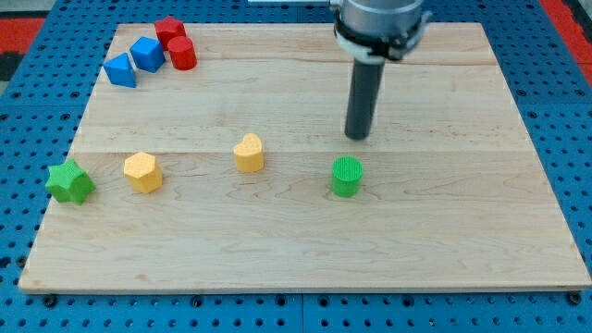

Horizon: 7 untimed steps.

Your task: Push the yellow heart in between the green circle and yellow hexagon

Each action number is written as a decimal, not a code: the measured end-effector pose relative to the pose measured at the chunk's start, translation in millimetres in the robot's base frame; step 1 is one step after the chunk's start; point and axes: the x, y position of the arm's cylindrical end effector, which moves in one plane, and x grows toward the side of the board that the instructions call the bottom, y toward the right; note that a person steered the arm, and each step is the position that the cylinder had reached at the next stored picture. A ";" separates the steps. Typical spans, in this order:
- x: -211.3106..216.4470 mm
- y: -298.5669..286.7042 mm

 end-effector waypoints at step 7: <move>170.3 -55.6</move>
